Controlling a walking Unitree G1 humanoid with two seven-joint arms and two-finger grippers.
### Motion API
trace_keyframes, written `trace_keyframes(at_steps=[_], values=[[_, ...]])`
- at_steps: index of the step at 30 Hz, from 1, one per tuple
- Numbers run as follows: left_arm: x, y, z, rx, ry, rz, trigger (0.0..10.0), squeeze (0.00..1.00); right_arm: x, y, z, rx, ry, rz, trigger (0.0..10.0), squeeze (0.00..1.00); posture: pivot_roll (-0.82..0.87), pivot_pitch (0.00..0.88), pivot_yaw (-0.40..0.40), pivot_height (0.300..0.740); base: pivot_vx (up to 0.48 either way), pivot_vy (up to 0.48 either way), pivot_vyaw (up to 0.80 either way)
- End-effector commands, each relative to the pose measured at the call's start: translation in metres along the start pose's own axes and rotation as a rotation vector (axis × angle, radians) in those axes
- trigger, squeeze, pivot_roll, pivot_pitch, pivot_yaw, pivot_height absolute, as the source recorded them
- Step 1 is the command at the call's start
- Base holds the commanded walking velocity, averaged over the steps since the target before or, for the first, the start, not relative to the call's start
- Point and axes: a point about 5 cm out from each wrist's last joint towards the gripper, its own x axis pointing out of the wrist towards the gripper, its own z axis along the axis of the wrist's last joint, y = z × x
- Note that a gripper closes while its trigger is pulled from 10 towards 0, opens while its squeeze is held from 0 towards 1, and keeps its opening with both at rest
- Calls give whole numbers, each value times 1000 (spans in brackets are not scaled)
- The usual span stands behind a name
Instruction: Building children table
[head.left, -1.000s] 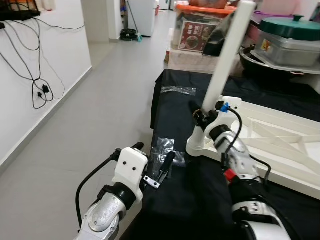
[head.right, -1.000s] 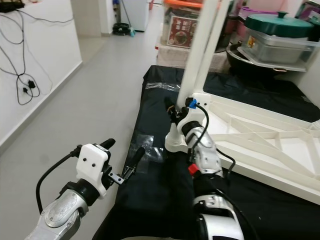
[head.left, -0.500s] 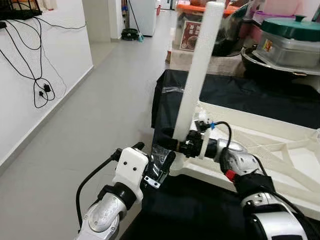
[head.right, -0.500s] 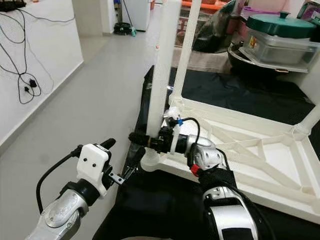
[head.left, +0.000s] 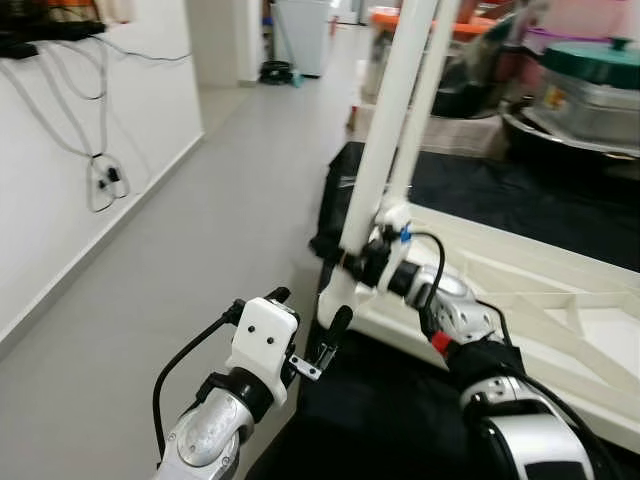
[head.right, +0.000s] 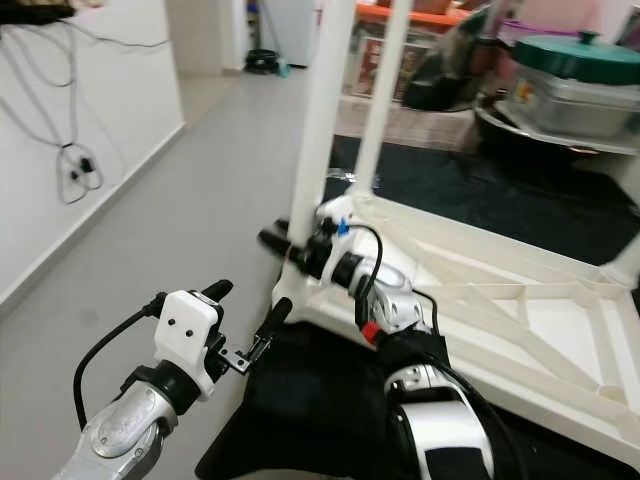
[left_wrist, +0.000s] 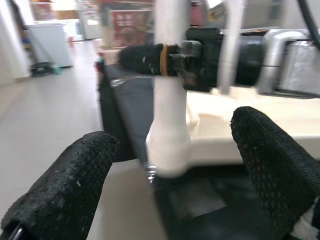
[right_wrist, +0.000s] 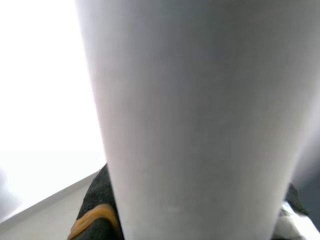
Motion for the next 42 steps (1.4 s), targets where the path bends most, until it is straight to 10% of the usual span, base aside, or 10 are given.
trace_keyframes(at_steps=[1,13,14,15,19,20,24,30,37,42], values=[[0,-2,-2,-2,4,-7,10000,0,-16,-33,1,-36,-49,-363,0,0,128,0,-91,740,0,0,0],[0,0,-3,2,5,2,10000,0,-38,-18,-19,-105,58,-679,0,0,127,0,-97,740,0,0,0],[0,0,-3,1,5,2,10000,0,-33,-10,-14,-96,6,-641,10000,0,125,0,-98,740,0,0,0],[0,0,-3,0,5,3,10000,0,-30,-4,-10,-94,-32,-625,10000,1000,126,0,-97,740,0,0,0],[0,0,-2,1,4,2,10000,0,-25,2,0,-70,-111,-541,10000,1000,125,0,-99,740,0,0,0],[1,0,-2,2,4,2,10000,0,-21,1,4,-51,-120,-473,10000,0,123,0,-99,740,0,0,0],[1,0,-2,-1,3,4,10000,0,-16,-6,11,-137,-129,-357,10000,0,121,0,-97,740,0,0,0],[2,0,0,5,-1,4,10000,0,-9,5,7,166,-27,266,10000,0,126,3,-98,740,0,0,0],[2,2,1,10,-3,9,10000,0,-24,18,7,197,123,826,10000,0,134,3,-103,740,0,0,0],[2,2,1,11,-4,10,10000,0,-27,23,4,165,184,980,10000,0,138,3,-107,740,0,0,0]])
